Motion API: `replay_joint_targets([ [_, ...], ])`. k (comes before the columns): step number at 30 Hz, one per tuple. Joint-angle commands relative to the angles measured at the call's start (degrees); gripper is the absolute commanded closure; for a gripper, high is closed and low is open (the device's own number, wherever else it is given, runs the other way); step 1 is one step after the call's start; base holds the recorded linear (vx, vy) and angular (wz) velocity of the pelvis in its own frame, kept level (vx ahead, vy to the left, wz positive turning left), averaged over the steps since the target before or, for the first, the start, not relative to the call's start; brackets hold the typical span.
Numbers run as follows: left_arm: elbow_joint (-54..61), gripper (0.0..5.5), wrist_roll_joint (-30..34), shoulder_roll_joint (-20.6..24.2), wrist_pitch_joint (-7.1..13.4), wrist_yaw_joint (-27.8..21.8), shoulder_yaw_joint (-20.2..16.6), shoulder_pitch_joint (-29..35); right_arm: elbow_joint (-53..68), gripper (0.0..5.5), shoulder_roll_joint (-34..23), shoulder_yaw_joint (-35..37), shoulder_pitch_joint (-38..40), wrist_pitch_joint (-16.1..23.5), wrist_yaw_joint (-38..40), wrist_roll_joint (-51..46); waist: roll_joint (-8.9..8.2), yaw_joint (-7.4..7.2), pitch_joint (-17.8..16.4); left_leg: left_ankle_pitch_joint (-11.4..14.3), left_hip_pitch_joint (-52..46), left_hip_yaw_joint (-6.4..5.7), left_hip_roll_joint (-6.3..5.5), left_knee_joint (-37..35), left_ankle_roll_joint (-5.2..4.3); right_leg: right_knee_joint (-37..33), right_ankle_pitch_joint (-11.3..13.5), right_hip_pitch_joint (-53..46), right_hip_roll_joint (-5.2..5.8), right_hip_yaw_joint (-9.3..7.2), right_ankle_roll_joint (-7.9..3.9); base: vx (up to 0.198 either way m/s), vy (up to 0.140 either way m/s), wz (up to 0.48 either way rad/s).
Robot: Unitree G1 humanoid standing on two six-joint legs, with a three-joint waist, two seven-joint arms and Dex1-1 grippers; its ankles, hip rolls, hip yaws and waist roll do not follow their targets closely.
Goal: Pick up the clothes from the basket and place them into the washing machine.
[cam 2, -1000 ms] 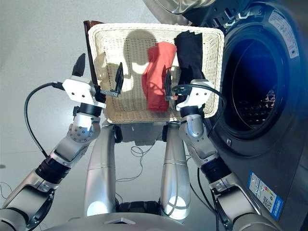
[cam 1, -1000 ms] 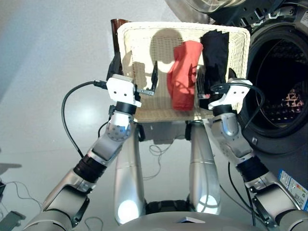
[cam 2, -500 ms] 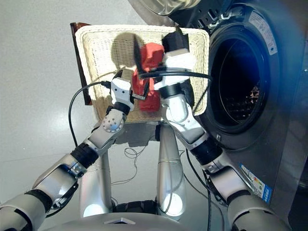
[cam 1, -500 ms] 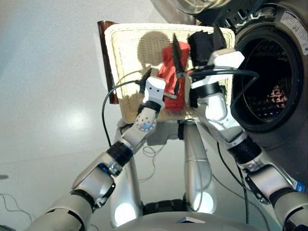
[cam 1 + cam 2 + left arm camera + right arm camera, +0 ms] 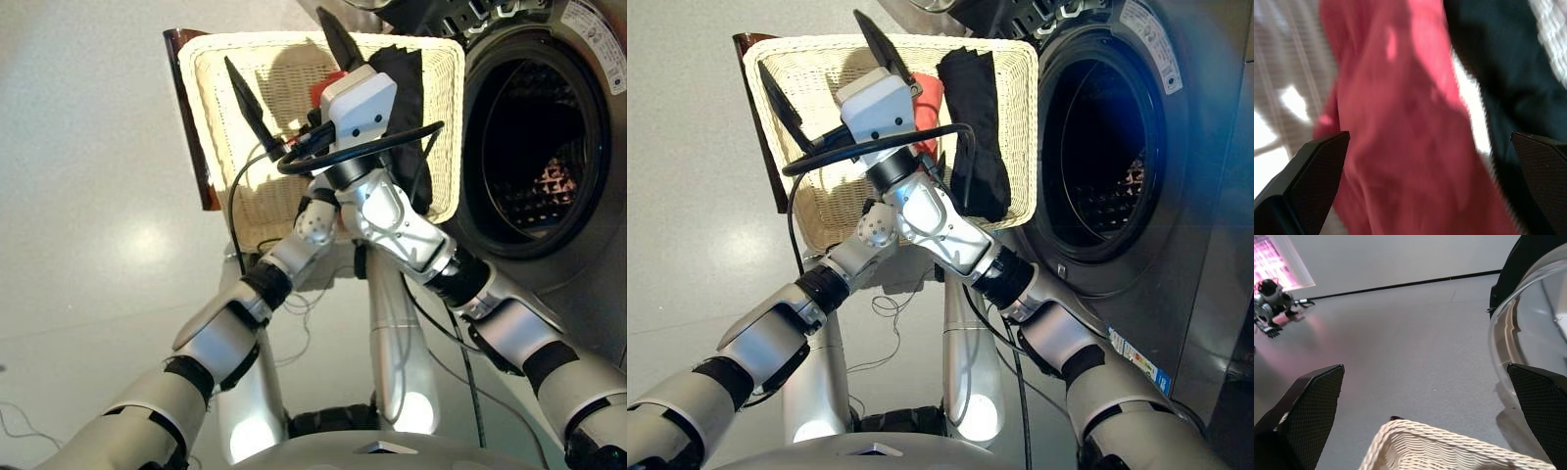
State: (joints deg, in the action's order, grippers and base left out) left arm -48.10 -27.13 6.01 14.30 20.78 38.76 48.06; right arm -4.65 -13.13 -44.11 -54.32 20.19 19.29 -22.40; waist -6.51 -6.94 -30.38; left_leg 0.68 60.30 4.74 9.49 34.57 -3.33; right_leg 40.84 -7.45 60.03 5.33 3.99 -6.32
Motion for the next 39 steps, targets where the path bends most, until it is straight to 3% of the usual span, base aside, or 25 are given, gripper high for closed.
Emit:
replay_joint_targets([
  [1, -5.06, 0.00, -4.01, -9.07, 0.29, 0.12, 0.65, 2.70, 3.78, 0.00, 4.82, 0.28, -4.15, 1.86, -0.82, -1.61, -0.04, 0.04, 0.58, 6.41, 1.62, -1.81, 0.28, 6.42, -2.78, 2.23, 0.95, 5.91, -0.18, -0.07, 0.28, 0.000, 0.000, 0.000],
  [2, -6.39, 0.00, -7.21, -9.76, -0.18, 0.56, -0.44, 2.73, 3.78, 0.00, 5.36, -0.14, -4.78, 1.53, -0.60, -1.70, 0.12, 0.06, 0.58, 6.58, 2.74, -1.91, 0.49, 7.23, -2.87, 2.88, 0.91, 7.06, -0.20, 0.03, 0.30, 0.000, 0.000, 0.000],
  [9, -9.18, 0.00, -12.11, -10.40, -1.45, 0.30, -2.70, 5.29, 3.20, 0.00, 7.22, -1.00, -5.70, 0.70, -0.48, -2.37, 0.03, -0.31, 0.58, 7.16, 5.40, -1.65, 1.33, 9.26, -2.92, 4.52, 0.70, 10.41, -0.84, 0.29, -0.16, 0.000, 0.000, 0.000],
  [17, -10.41, 0.00, -12.36, -10.43, -2.37, 0.18, -3.16, 6.77, 4.54, 0.00, 6.19, -1.15, -5.15, 0.63, -1.13, -3.01, 0.14, -0.88, 0.58, 7.54, 6.33, -1.71, 1.48, 10.75, -2.94, 6.00, 0.18, 11.55, -1.10, 0.24, 0.00, 0.000, 0.000, 0.000],
  [18, -10.62, 1.19, -12.91, -10.40, -2.56, 0.08, -3.36, 7.19, 5.01, 0.00, 6.19, -1.20, -5.04, 0.65, -1.34, -3.35, 0.03, -0.96, 0.58, 7.54, 6.45, -1.88, 1.49, 10.90, -2.96, 6.06, 0.30, 11.60, -1.13, 0.24, 0.01, 0.000, 0.000, 0.000],
  [19, -10.77, 2.95, -13.10, -10.32, -2.64, -0.02, -3.38, 7.31, 5.19, 0.00, 6.23, -1.24, -4.96, 0.64, -1.45, -3.46, 0.00, -1.00, 0.58, 7.54, 6.46, -1.83, 1.50, 10.94, -2.99, 6.07, 0.28, 11.58, -1.14, 0.20, 0.01, 0.000, 0.000, 0.000],
  [20, -10.82, 3.75, -13.16, -10.28, -2.64, 0.08, -3.43, 7.51, 5.50, 0.00, 6.15, -1.13, -4.89, 0.74, -1.46, -3.53, -0.03, -0.97, 0.58, 7.53, 6.48, -1.87, 1.54, 10.96, -3.02, 5.99, 0.31, 11.57, -1.12, 0.19, 0.05, 0.000, 0.000, 0.000],
  [21, -11.00, 5.50, -13.23, -10.33, -2.79, 0.09, -3.50, 7.79, 5.67, 0.00, 6.16, -1.19, -4.84, 0.80, -1.48, -3.53, -0.05, -1.01, 0.58, 7.48, 6.52, -1.94, 1.56, 10.96, -3.04, 5.96, 0.38, 11.60, -1.15, 0.13, 0.09, 0.000, 0.000, 0.000],
  [30, -10.36, 5.50, -13.12, -10.20, -2.90, 0.20, -3.40, 7.75, 5.98, 0.00, 3.87, -0.42, -3.27, 0.86, -1.07, -3.54, 0.24, -0.98, 0.58, 6.68, 5.46, -1.83, 1.21, 8.97, -3.08, 3.58, 1.79, 10.12, -0.66, 0.13, 0.43, 0.000, 0.000, 0.000],
  [33, -10.86, 5.50, -11.84, -9.50, -3.57, -0.33, -3.73, 7.14, 5.42, 0.00, 2.31, 0.36, -2.15, 0.80, -1.00, -3.62, 0.12, -1.14, 0.58, 5.65, 3.47, -1.36, 0.87, 6.10, -3.14, 1.05, 2.98, 8.19, -0.53, 0.13, 0.20, 0.000, 0.000, 0.000],
  [39, -7.11, 5.50, -12.69, -8.07, -2.64, 0.02, -4.77, 3.80, 6.11, 0.00, -4.75, 4.75, 3.50, 0.77, 0.04, -3.97, 0.11, -1.31, 0.58, 3.68, -2.83, 0.09, -0.33, -1.02, -3.05, -5.47, 5.59, 2.14, -0.13, 0.11, -0.83, 0.006, 0.009, 0.013],
])
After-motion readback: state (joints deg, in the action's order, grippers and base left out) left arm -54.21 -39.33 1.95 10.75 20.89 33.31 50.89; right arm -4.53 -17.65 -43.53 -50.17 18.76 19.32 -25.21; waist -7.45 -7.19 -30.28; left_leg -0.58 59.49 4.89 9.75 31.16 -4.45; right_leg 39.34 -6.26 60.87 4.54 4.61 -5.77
